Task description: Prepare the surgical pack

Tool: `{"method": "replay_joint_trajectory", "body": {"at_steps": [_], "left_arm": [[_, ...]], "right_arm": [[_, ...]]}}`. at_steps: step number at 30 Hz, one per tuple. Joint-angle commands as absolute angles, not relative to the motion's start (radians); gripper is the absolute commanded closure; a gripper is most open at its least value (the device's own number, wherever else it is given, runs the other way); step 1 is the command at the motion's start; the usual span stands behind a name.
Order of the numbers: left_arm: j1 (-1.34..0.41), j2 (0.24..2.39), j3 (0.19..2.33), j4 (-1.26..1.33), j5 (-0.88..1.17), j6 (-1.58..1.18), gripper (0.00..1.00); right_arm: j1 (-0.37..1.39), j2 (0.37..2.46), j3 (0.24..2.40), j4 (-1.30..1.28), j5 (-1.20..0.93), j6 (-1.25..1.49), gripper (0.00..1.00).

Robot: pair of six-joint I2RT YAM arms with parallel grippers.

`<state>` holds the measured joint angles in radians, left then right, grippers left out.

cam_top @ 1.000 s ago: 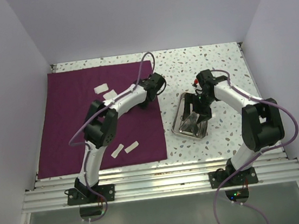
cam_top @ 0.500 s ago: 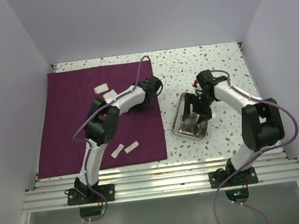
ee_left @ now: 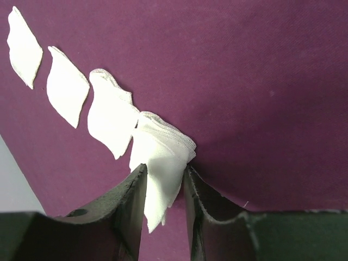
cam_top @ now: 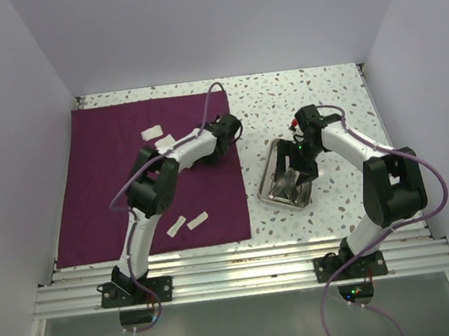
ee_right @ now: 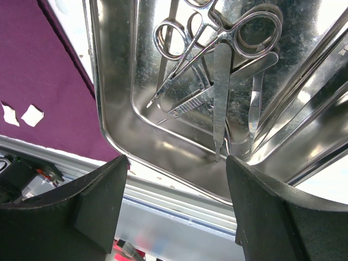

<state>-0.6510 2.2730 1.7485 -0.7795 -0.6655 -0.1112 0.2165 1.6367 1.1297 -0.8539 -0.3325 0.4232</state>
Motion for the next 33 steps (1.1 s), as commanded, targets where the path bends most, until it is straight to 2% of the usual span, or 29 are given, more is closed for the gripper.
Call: {"method": "replay_joint_trajectory", "body": {"at_steps": [1,4,7,8,11,16,20,27,33], "left_arm": [[-0.627,2.29,1.721,-0.735,-0.68,-0.107,0.64],[-0.623,2.284,1.704,-0.721,-0.678,-0.103,0.69],[-0.615,2.276,1.698,-0.713,-0.666,-0.095,0.82],[-0.615,2.273,1.701,-0.716,-0.66,-0.095,0.9],[-0.615,2.252,1.716,-0.732,-0.64,-0.1,1.0],[-0.614,2.18,1.824,-0.821,-0.562,-0.13,1.0],[-0.614,2.093,1.859,-0.874,-0.376,-0.161,1.0],[-0.611,1.919,1.743,-0.884,-0.145,-0.271,1.0],[-0.611,1.784,1.6,-0.776,0.103,-0.317,1.0]], "right_arm": [[0.216,1.62,1.143,-0.87,-0.345,0.413,0.23],[0.216,1.62,1.143,-0.867,-0.347,0.416,0.23],[0.215,1.623,1.15,-0.87,-0.35,0.414,0.23],[0.216,1.626,1.155,-0.87,-0.35,0.414,0.23],[0.216,1.628,1.164,-0.874,-0.353,0.414,0.23],[0.218,1.641,1.19,-0.874,-0.406,0.394,0.23],[0.218,1.655,1.21,-0.853,-0.517,0.351,0.23],[0.258,1.622,1.249,-0.815,-0.61,0.337,0.2],[0.273,1.577,1.146,-0.628,-0.721,0.537,0.18]]}}
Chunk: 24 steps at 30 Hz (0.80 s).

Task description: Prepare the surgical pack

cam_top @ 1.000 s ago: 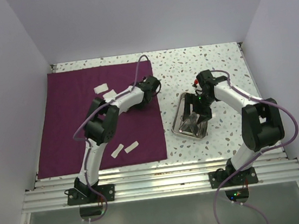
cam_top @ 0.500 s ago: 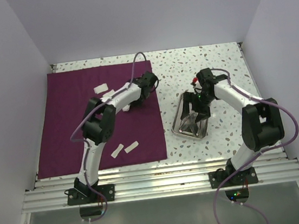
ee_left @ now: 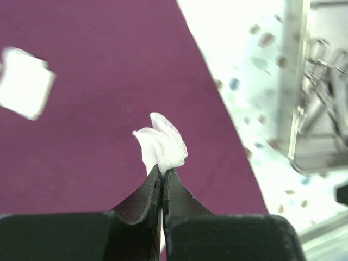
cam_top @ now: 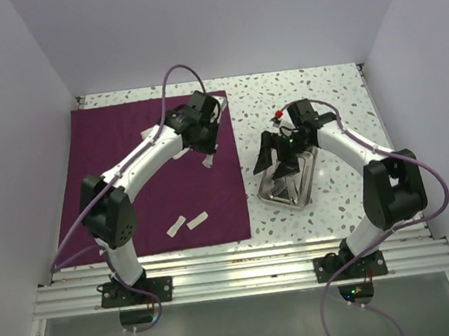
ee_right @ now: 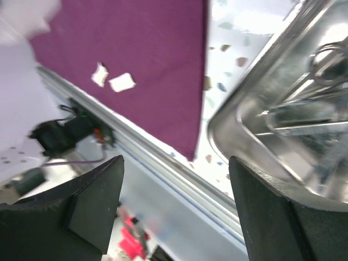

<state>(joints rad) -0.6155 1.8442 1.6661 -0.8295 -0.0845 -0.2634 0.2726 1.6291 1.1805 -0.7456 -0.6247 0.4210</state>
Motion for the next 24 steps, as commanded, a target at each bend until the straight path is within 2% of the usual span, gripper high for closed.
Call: {"method": "replay_joint_trajectory", "body": {"at_steps": [1,5,9,19,24], "left_arm": [[-0.611,1.773,1.582,-0.743,0.127,-0.316,1.0],[-0.615,1.654,1.445,-0.576,0.268,-0.31,1.0],[-0.643,1.582,1.326,-0.454,0.293,-0.284,1.0],[-0.785,1.539,1.281,-0.397,0.178,-0.204,1.0],[-0.801,1.517,1.267,-0.376,0.141,-0.176,1.0]], "right_arm": [[0.273,1.575,1.137,-0.611,-0.729,0.573,0.18],[0.276,1.556,1.108,-0.526,-0.758,0.869,0.18],[0.288,1.545,1.147,-0.52,-0.735,1.066,0.18],[0.348,1.618,1.304,-0.641,-0.646,1.19,0.21],[0.36,1.638,1.356,-0.755,-0.615,1.144,0.23]]}}
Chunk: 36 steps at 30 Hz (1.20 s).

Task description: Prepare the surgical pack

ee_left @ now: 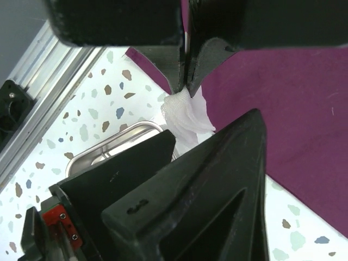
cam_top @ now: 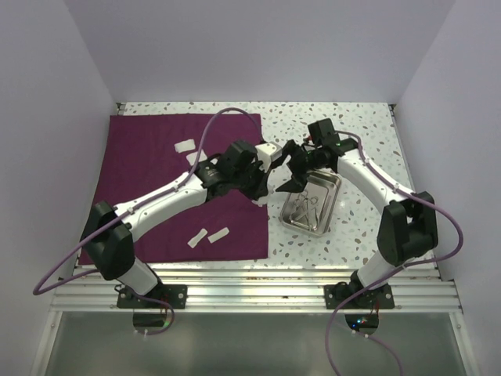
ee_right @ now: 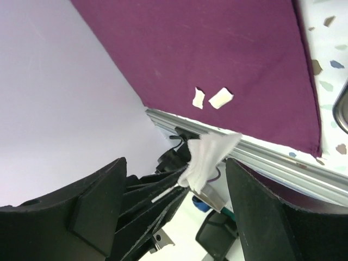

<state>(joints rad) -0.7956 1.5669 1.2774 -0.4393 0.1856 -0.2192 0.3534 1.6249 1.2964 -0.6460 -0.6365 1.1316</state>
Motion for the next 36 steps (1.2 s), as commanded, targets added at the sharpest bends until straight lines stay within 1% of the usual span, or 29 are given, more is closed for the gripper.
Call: {"method": "replay_joint_trajectory", "body": {"at_steps": [1,7,14,17,19,20,25,26,28,29,31,32,33,34,35,36], "left_arm": [[-0.802,1.516,1.269,-0.371,0.137,-0.17,1.0],[-0.819,1.526,1.292,-0.382,0.095,-0.114,1.0],[-0.848,1.549,1.324,-0.403,0.086,-0.058,1.0],[-0.853,1.548,1.327,-0.402,0.084,-0.049,1.0],[-0.857,1.552,1.331,-0.408,0.081,-0.04,1.0],[-0.861,1.551,1.331,-0.408,0.083,-0.034,1.0],[-0.867,1.563,1.341,-0.416,0.081,-0.011,1.0],[-0.87,1.565,1.342,-0.423,0.081,-0.006,1.0],[-0.873,1.568,1.345,-0.429,0.084,-0.005,1.0],[-0.876,1.568,1.344,-0.431,0.086,0.021,1.0],[-0.876,1.571,1.345,-0.437,0.098,0.029,1.0],[-0.876,1.572,1.347,-0.44,0.1,0.031,1.0],[-0.876,1.574,1.348,-0.446,0.103,0.031,0.99],[-0.876,1.572,1.345,-0.446,0.112,0.031,0.95],[-0.876,1.569,1.342,-0.445,0.115,0.029,0.81],[-0.876,1.557,1.338,-0.439,0.118,0.031,0.74]], "right_arm": [[0.36,1.638,1.359,-0.764,-0.614,1.14,0.24],[0.388,1.638,1.379,-0.819,-0.591,1.135,0.28],[0.405,1.663,1.387,-0.807,-0.594,1.157,0.32],[0.414,1.674,1.391,-0.808,-0.584,1.164,0.35],[0.422,1.675,1.393,-0.807,-0.58,1.172,0.38],[0.425,1.675,1.391,-0.804,-0.58,1.175,0.43],[0.442,1.677,1.385,-0.801,-0.561,1.181,0.57],[0.445,1.677,1.381,-0.798,-0.563,1.184,0.64],[0.448,1.672,1.374,-0.792,-0.56,1.192,0.71],[0.449,1.674,1.376,-0.787,-0.56,1.19,0.78],[0.451,1.677,1.374,-0.787,-0.555,1.187,0.88],[0.453,1.678,1.371,-0.784,-0.555,1.186,0.97],[0.453,1.678,1.368,-0.782,-0.557,1.183,1.0],[0.453,1.678,1.365,-0.778,-0.558,1.181,1.0],[0.453,1.675,1.361,-0.76,-0.563,1.178,1.0],[0.451,1.672,1.355,-0.75,-0.572,1.169,1.0]]}}
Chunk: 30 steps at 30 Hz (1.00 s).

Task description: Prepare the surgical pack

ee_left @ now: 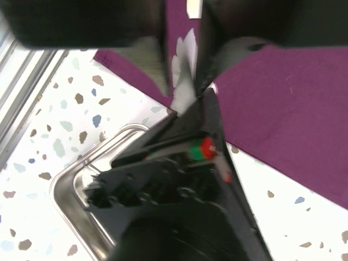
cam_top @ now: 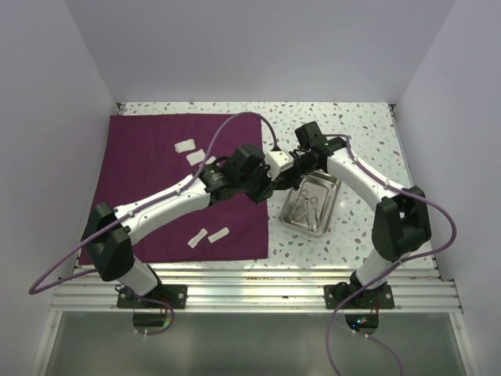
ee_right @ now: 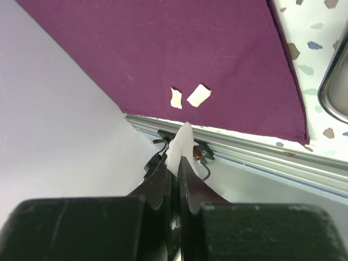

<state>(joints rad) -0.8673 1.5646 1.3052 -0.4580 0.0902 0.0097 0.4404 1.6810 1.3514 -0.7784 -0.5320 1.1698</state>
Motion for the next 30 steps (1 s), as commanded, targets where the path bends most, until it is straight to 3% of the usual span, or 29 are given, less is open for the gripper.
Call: {"method": "replay_joint_trajectory", "body": {"at_steps": [1,7,12,15,19,23,30], "left_arm": [[-0.874,1.549,1.321,-0.43,0.115,0.022,0.66],[-0.856,1.474,1.264,-0.382,0.103,0.008,0.53],[-0.764,1.413,1.232,-0.397,-0.023,-0.109,0.51],[-0.611,1.39,1.203,-0.437,-0.008,-0.216,0.49],[-0.479,1.379,1.161,-0.459,-0.005,-0.261,0.48],[-0.44,1.378,1.129,-0.446,0.024,-0.278,0.48],[-0.417,1.408,1.112,-0.428,0.066,-0.282,0.48]], "right_arm": [[0.453,1.672,1.355,-0.744,-0.571,1.16,1.0],[0.451,1.669,1.332,-0.709,-0.574,1.101,1.0],[0.373,1.652,1.318,-0.693,-0.568,0.93,1.0],[0.282,1.626,1.289,-0.678,-0.548,0.739,1.0],[0.19,1.563,1.171,-0.49,-0.56,0.571,1.0],[0.129,1.52,1.014,-0.303,-0.557,0.56,1.0],[0.072,1.549,0.965,-0.236,-0.529,0.489,1.0]]}}
